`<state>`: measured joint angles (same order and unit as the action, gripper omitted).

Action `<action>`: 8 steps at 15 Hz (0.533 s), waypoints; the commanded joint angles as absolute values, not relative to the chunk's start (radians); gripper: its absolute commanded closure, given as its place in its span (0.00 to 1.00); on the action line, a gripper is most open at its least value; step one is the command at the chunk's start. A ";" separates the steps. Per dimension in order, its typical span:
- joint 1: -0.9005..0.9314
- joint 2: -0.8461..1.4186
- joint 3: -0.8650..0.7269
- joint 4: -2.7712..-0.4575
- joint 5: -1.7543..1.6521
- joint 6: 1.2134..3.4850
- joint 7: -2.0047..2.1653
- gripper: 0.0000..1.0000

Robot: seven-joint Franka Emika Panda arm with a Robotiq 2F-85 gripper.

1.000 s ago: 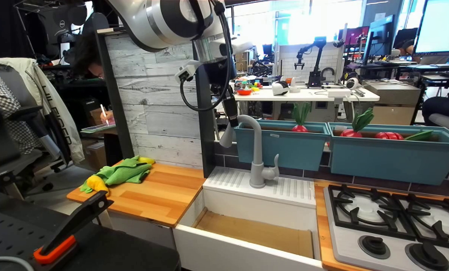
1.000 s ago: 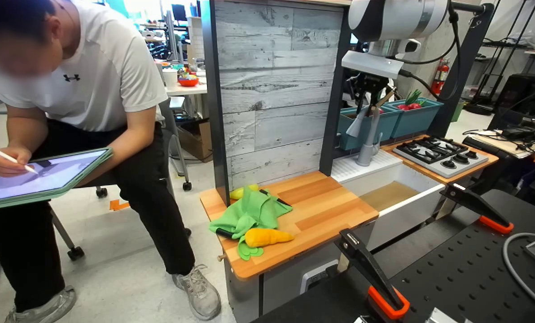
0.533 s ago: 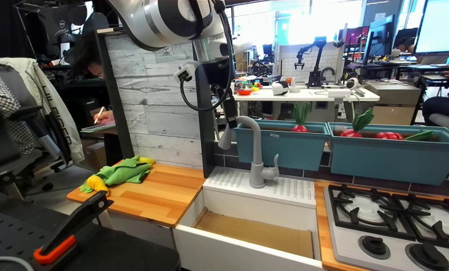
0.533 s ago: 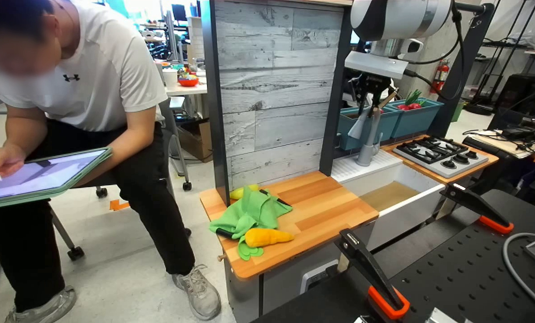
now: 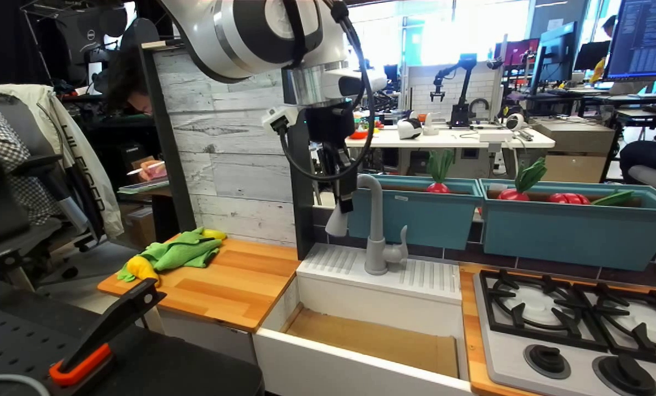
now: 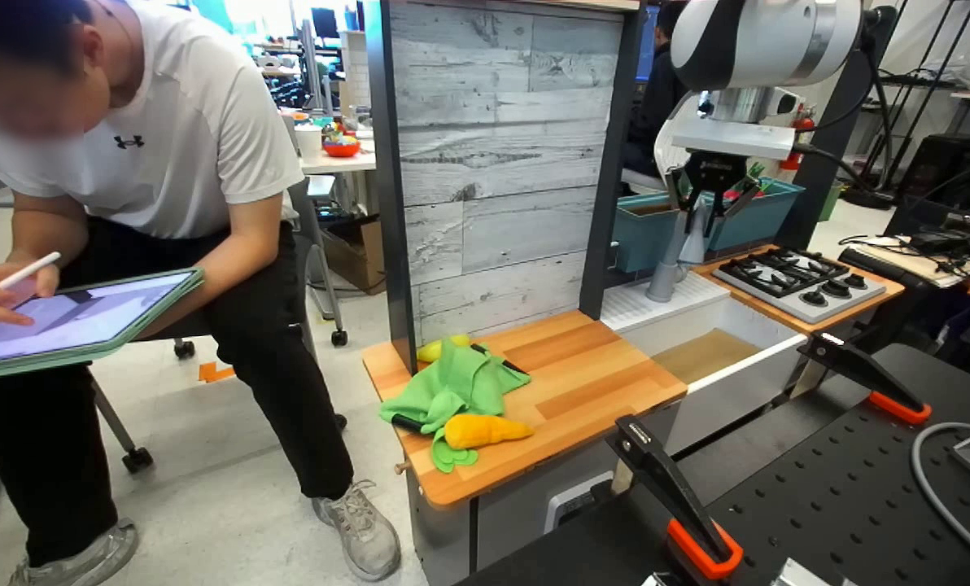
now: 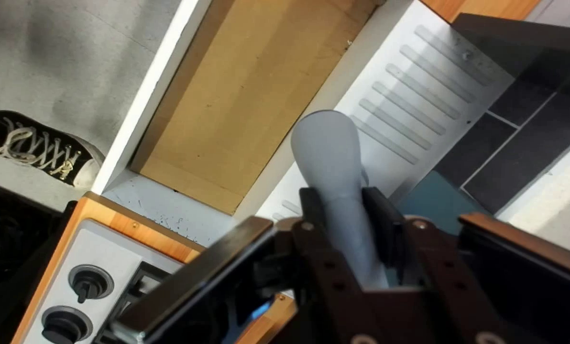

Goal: Slightly push the faucet to the right

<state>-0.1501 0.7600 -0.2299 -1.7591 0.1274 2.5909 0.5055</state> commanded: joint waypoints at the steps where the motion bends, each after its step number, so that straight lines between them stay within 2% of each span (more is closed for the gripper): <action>1: -0.204 0.738 -0.223 -1.788 0.138 2.533 0.379 0.93; 8: -0.223 0.724 -0.218 -1.791 0.149 2.535 0.299 0.93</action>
